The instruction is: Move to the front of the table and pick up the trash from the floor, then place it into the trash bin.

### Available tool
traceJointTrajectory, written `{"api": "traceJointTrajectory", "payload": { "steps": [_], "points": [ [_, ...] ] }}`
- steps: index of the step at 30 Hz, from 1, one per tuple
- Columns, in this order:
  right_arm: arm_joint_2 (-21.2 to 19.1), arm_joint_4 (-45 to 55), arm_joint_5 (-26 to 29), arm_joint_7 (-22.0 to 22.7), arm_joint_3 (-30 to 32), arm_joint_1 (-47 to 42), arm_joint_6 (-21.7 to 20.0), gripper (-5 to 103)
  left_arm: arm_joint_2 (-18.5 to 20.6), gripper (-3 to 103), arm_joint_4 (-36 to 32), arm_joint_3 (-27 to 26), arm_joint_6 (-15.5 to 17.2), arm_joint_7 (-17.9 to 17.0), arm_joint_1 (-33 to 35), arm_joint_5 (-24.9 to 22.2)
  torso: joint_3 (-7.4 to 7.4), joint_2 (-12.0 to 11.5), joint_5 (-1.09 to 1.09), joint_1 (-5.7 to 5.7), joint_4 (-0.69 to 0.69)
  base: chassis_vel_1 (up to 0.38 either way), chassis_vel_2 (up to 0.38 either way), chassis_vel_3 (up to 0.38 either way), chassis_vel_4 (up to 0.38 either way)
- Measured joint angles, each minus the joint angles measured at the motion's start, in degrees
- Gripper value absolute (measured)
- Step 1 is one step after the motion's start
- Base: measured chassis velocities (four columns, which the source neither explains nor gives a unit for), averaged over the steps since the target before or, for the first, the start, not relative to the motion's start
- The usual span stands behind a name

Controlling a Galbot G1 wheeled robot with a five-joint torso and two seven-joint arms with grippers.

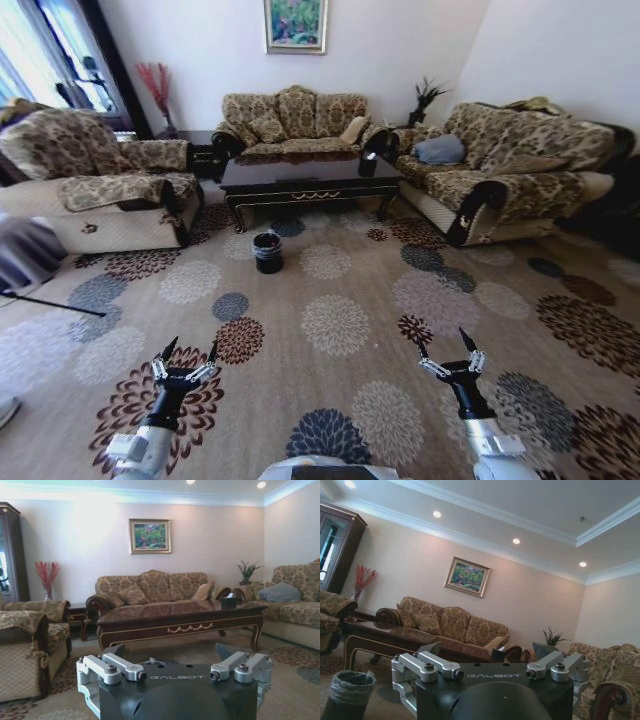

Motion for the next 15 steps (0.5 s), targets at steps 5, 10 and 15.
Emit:
{"api": "traceJointTrajectory", "payload": {
  "steps": [5, 10, 15],
  "points": [
    [0.0, 0.0, 0.0, 0.0, 0.0, 0.0, 0.0, 100, 0.0, 100, 0.0, 0.0, 0.0, 0.0, 0.0, 0.0, 0.71, 1.3, 0.0, 0.57, -0.04, -0.069, -0.076, -0.073, -0.079],
    [0.0, 0.0, 0.0, 0.0, 0.0, 0.0, 0.0, 100, 0.0, 100, 0.0, 0.0, 0.0, 0.0, 0.0, 0.0, 1.21, 2.2, 0.0, 0.99, 0.02, -0.008, -0.009, -0.012, -0.008],
    [0.0, 0.0, 0.0, 0.0, 0.0, 0.0, 0.0, 100, 0.0, 100, 0.0, 0.0, 0.0, 0.0, 0.0, 0.0, 1.99, 3.6, 0.0, 1.61, -0.01, 0.0, 0.0, 0.0, 0.0]
  ]
}}
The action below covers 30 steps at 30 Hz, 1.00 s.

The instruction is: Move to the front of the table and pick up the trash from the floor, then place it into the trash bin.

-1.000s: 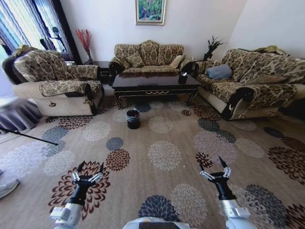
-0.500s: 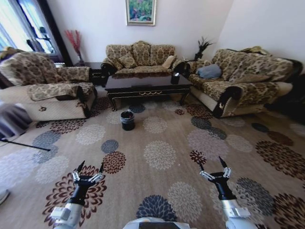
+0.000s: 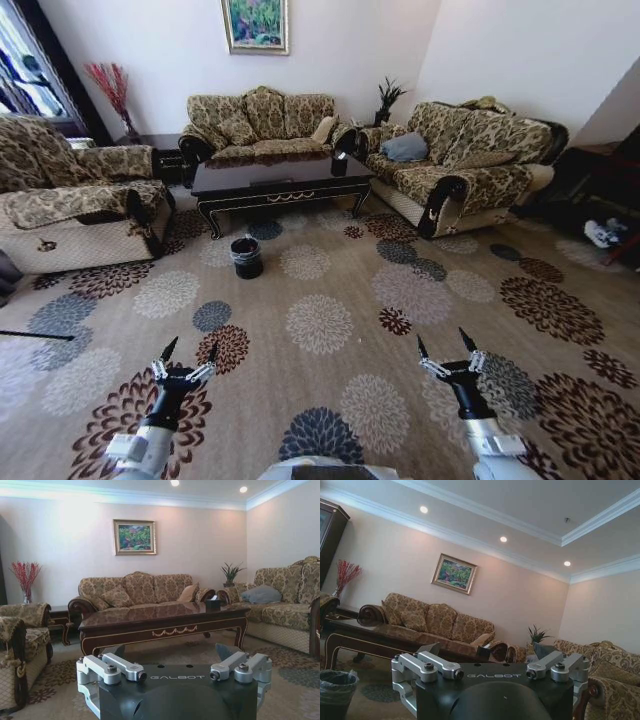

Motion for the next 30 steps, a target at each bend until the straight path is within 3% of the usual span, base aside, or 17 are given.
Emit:
{"api": "traceJointTrajectory", "payload": {
  "steps": [13, 30],
  "points": [
    [0.0, 0.0, 0.0, 0.0, 0.0, 0.0, 0.0, 100, 0.0, 100, 0.0, 0.0, 0.0, 0.0, 0.0, 0.0, 1.55, 2.8, 0.0, 1.22, 0.0, 0.0, 0.0, 0.0, 0.0],
    [0.0, 0.0, 0.0, 0.0, 0.0, 0.0, 0.0, 100, 0.0, 100, 0.0, 0.0, 0.0, 0.0, 0.0, 0.0, 1.5, 2.7, 0.0, 1.2, 0.0, 0.046, 0.053, 0.049, 0.048]
  ]
}}
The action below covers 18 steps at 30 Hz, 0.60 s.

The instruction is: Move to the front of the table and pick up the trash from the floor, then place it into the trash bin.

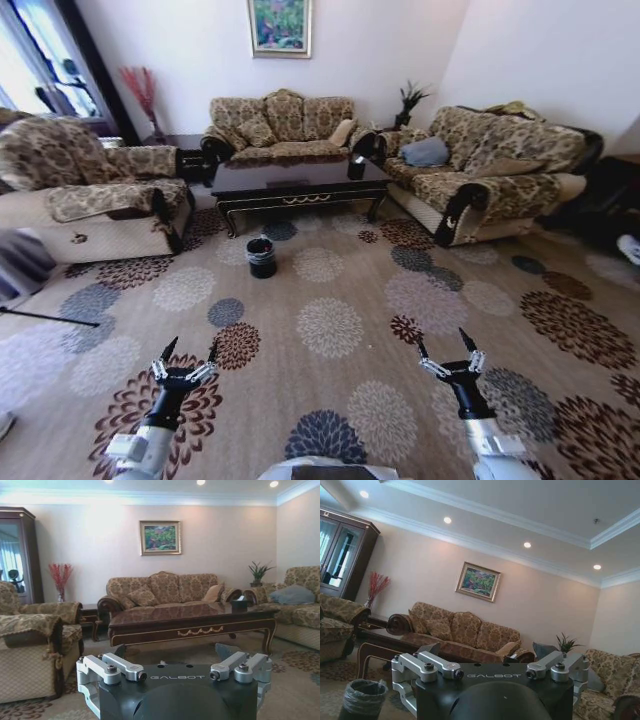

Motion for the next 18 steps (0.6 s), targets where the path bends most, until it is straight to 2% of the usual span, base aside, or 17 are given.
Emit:
{"api": "traceJointTrajectory", "payload": {
  "steps": [5, 8, 18],
  "points": [
    [0.0, 0.0, 0.0, 0.0, 0.0, 0.0, 0.0, 100, 0.0, 100, 0.0, 0.0, 0.0, 0.0, 0.0, 0.0, -0.07, -0.1, 0.0, -0.05, 0.02, 0.068, 0.063, 0.081, 0.074],
    [0.0, 0.0, 0.0, 0.0, 0.0, 0.0, 0.0, 100, 0.0, 100, 0.0, 0.0, 0.0, 0.0, 0.0, 0.0, -0.08, -0.1, 0.0, -0.08, -0.02, 0.0, 0.0, 0.0, 0.0],
    [0.0, 0.0, 0.0, 0.0, 0.0, 0.0, 0.0, 100, 0.0, 100, 0.0, 0.0, 0.0, 0.0, 0.0, 0.0, 0.23, 0.4, 0.0, 0.16, 0.01, 0.0, 0.0, 0.0, 0.0]
  ]
}}
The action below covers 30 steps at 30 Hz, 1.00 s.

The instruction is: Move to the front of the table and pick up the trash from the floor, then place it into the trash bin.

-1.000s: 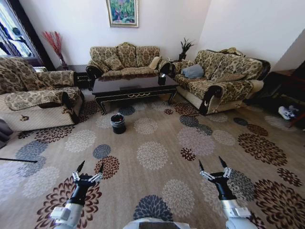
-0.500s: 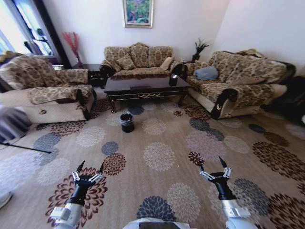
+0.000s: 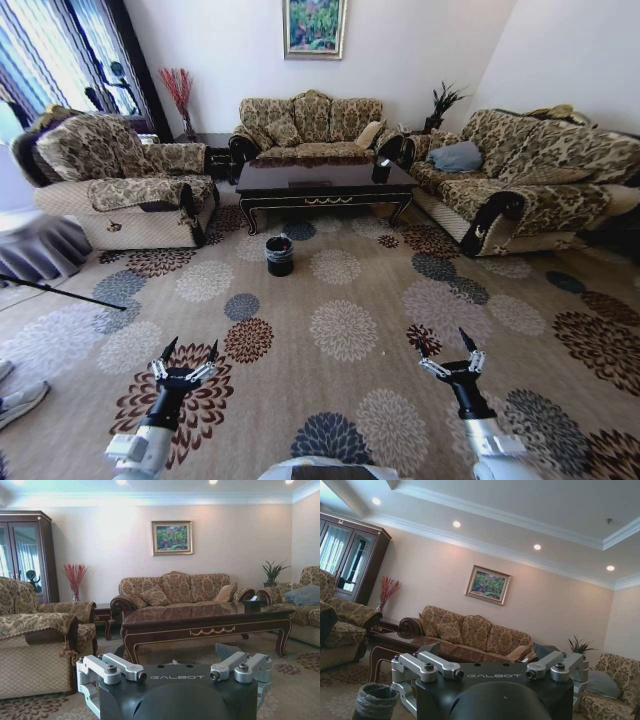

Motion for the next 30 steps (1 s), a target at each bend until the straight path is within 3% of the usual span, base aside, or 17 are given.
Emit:
{"api": "traceJointTrajectory", "payload": {
  "steps": [9, 22, 30],
  "points": [
    [0.0, 0.0, 0.0, 0.0, 0.0, 0.0, 0.0, 100, 0.0, 100, 0.0, 0.0, 0.0, 0.0, 0.0, 0.0, 0.39, 0.8, 0.0, 0.37, 0.0, 0.0, 0.0, 0.0, 0.0],
    [0.0, 0.0, 0.0, 0.0, 0.0, 0.0, 0.0, 100, 0.0, 100, 0.0, 0.0, 0.0, 0.0, 0.0, 0.0, 2.36, 4.5, 0.0, 2.1, 0.0, 0.0, 0.0, 0.0, 0.0],
    [0.0, 0.0, 0.0, 0.0, 0.0, 0.0, 0.0, 100, 0.0, 100, 0.0, 0.0, 0.0, 0.0, 0.0, 0.0, 2.52, 4.8, 0.0, 2.23, 0.0, 0.0, 0.0, 0.0, 0.0]
  ]
}}
